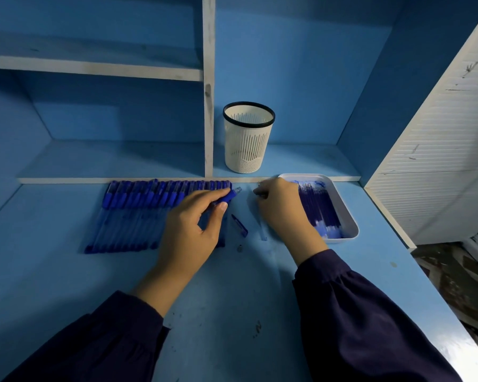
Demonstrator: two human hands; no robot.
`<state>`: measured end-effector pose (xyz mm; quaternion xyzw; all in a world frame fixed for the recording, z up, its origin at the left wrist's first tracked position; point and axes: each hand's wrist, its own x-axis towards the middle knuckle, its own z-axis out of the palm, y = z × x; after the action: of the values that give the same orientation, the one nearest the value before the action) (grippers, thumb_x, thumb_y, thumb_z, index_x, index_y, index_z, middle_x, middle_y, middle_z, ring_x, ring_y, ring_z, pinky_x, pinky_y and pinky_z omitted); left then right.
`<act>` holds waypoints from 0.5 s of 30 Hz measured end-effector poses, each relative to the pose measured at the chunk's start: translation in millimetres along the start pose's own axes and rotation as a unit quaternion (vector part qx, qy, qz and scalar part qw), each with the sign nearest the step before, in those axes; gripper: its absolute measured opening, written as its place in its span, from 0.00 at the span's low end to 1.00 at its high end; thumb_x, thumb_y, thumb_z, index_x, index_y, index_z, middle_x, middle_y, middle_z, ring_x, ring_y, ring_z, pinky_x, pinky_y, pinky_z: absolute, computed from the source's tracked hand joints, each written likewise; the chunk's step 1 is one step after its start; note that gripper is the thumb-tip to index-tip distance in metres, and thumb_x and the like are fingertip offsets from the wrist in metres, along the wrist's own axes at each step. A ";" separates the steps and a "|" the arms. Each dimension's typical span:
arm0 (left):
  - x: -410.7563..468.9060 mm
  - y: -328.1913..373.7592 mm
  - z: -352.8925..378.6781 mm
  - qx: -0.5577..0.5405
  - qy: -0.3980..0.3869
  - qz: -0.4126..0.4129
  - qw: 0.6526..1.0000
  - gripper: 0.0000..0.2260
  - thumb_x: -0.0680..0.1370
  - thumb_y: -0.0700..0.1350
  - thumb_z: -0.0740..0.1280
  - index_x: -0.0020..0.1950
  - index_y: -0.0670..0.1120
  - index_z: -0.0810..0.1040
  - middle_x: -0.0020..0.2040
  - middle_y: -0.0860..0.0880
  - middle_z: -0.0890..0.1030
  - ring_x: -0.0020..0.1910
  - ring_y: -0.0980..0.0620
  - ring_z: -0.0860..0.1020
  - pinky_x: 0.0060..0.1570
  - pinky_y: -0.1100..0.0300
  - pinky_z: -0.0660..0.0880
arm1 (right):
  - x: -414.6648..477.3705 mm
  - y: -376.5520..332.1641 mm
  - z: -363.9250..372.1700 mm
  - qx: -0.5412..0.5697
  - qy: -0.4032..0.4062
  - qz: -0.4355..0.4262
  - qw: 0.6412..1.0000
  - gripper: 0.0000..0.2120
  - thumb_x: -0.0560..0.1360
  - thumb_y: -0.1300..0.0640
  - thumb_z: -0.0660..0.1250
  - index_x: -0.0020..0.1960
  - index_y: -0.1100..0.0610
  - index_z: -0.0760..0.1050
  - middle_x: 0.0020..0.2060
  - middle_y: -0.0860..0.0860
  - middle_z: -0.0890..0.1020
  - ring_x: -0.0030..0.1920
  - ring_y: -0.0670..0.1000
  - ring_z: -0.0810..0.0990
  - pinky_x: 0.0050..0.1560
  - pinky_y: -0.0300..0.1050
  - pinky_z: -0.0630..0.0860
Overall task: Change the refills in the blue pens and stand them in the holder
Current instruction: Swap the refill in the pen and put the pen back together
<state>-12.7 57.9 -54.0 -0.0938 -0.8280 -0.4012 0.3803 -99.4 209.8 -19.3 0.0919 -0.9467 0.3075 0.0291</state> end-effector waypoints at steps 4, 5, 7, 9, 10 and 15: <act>-0.4 -0.2 -0.4 0.000 -0.002 -0.003 1.000 0.11 0.79 0.40 0.68 0.60 0.41 0.81 0.54 0.52 0.82 0.53 0.59 0.79 0.55 0.68 0.75 | 0.4 -0.6 4.9 -0.047 -0.005 0.003 0.999 0.13 0.73 0.72 0.59 0.52 0.68 0.80 0.49 0.65 0.82 0.51 0.63 0.81 0.49 0.53 0.80; -0.4 -0.2 -0.3 0.000 -0.003 -0.003 1.000 0.11 0.79 0.41 0.68 0.60 0.40 0.81 0.54 0.52 0.82 0.53 0.59 0.79 0.55 0.68 0.75 | -0.3 -0.9 5.0 -0.052 -0.008 0.001 0.999 0.13 0.73 0.71 0.59 0.52 0.68 0.81 0.48 0.64 0.83 0.50 0.62 0.81 0.48 0.51 0.80; -0.2 -0.3 -0.3 0.000 -0.006 -0.004 1.000 0.11 0.79 0.41 0.68 0.60 0.40 0.82 0.53 0.52 0.82 0.52 0.59 0.79 0.55 0.68 0.75 | -2.2 -1.8 3.7 -0.047 -0.013 0.003 0.999 0.14 0.74 0.71 0.59 0.53 0.67 0.80 0.49 0.64 0.83 0.50 0.62 0.81 0.47 0.50 0.80; -0.5 -0.6 -0.3 -0.002 -0.007 -0.003 1.000 0.12 0.79 0.41 0.68 0.60 0.40 0.81 0.54 0.52 0.82 0.52 0.59 0.79 0.55 0.68 0.75 | -6.1 -2.4 -0.9 -0.014 -0.002 -0.005 1.000 0.13 0.74 0.71 0.59 0.53 0.69 0.80 0.51 0.66 0.82 0.52 0.64 0.80 0.49 0.49 0.78; -0.6 -1.0 -0.3 -0.002 -0.007 -0.002 1.000 0.12 0.79 0.41 0.68 0.60 0.40 0.81 0.54 0.52 0.82 0.52 0.59 0.79 0.55 0.68 0.75 | -8.9 -1.8 -5.2 0.011 0.008 -0.013 1.000 0.13 0.74 0.70 0.61 0.54 0.68 0.80 0.52 0.64 0.82 0.53 0.62 0.80 0.48 0.44 0.77; -1.3 -1.3 -0.5 -0.003 -0.012 0.004 1.000 0.12 0.79 0.41 0.68 0.61 0.40 0.81 0.54 0.50 0.83 0.52 0.58 0.80 0.54 0.66 0.76 | -28.5 16.8 -46.7 0.142 0.077 -0.036 0.986 0.10 0.75 0.58 0.69 0.56 0.53 0.82 0.43 0.46 0.84 0.42 0.37 0.79 0.47 0.24 0.69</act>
<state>-12.1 56.9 -55.4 -0.1035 -0.8309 -0.4011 0.3715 -74.7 255.1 5.5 0.1051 -0.8844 0.4437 0.0998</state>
